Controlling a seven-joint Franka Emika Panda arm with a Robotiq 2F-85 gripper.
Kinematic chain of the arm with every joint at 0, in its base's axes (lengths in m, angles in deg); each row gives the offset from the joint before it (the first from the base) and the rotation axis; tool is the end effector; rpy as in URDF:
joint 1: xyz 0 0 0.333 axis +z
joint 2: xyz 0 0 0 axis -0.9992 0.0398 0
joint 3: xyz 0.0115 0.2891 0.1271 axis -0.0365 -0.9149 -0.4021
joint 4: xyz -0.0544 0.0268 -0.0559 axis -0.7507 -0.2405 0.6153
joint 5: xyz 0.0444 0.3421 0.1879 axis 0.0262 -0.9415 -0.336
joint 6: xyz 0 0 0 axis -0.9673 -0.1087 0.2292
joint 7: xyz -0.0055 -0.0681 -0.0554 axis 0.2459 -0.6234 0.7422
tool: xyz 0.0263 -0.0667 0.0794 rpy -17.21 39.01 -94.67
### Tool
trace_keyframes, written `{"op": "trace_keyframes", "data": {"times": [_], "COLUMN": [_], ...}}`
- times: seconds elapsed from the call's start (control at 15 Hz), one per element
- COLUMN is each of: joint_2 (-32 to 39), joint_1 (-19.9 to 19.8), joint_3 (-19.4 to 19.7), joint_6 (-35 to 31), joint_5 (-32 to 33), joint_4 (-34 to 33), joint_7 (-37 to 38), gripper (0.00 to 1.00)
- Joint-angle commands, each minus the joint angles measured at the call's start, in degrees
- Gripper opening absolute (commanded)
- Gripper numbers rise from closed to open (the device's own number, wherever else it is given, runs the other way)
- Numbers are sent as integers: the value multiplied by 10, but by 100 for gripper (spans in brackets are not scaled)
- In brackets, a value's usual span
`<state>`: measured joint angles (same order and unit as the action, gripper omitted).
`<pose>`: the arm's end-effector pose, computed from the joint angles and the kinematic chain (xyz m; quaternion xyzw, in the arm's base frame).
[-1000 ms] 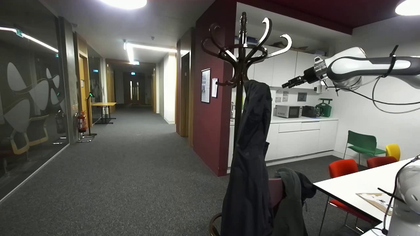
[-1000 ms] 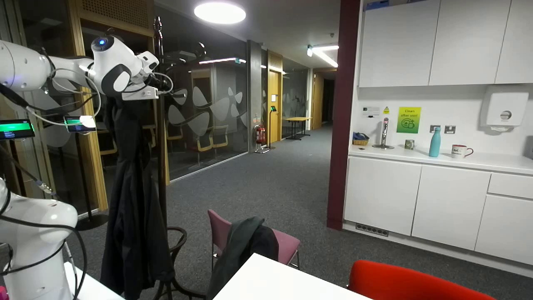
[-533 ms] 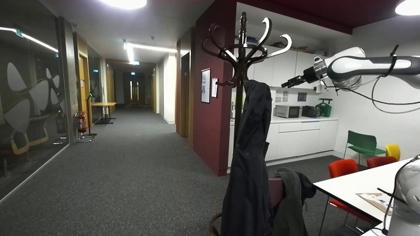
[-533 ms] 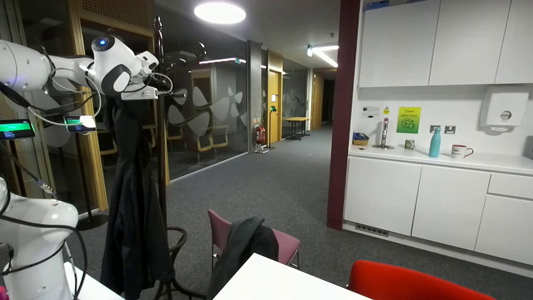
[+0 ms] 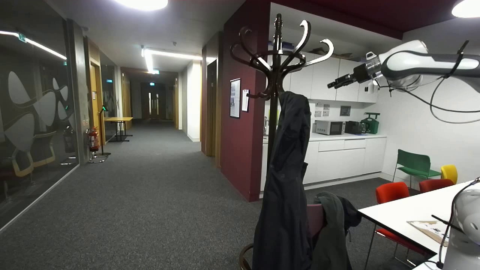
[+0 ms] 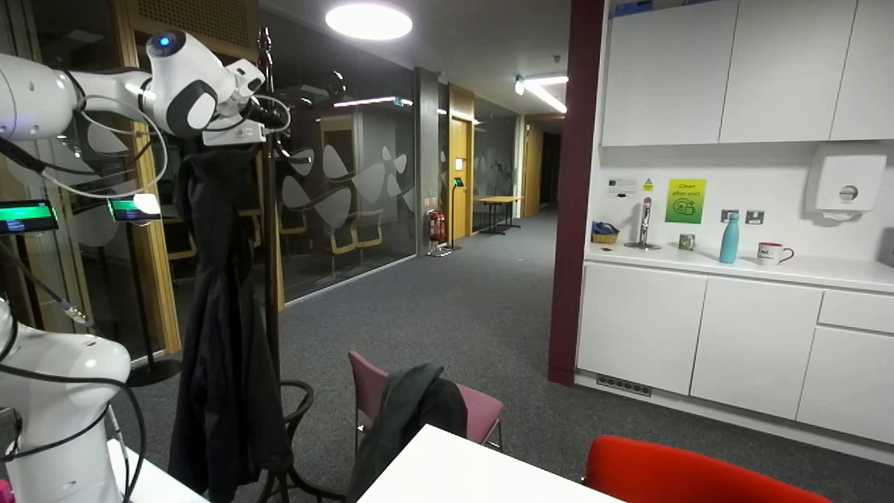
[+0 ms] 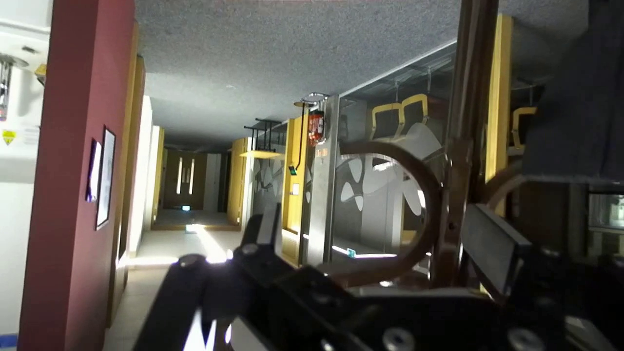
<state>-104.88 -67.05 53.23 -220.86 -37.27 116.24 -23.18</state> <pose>0.3793 0.0197 0.7932 -0.8063 -0.1775 -0.5589 0.0768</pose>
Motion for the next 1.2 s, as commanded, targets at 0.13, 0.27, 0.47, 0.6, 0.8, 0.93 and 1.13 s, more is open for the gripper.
{"op": "trace_keyframes", "data": {"times": [0.13,0.27,0.47,0.6,0.8,0.93,1.13], "joint_2": [-2,-1,5,10,11,11,11], "joint_1": [-8,-9,-10,-11,-11,-11,-11], "joint_3": [-14,-18,-18,-19,-19,-19,-19], "joint_6": [68,98,100,100,100,100,100], "joint_5": [-3,-3,-4,-4,-4,-4,-4], "joint_4": [-97,-140,-147,-148,-148,-148,-148], "joint_7": [-5,-6,-6,-7,-7,-7,-7], "gripper": [100,100,100,100,100,100,100]}}
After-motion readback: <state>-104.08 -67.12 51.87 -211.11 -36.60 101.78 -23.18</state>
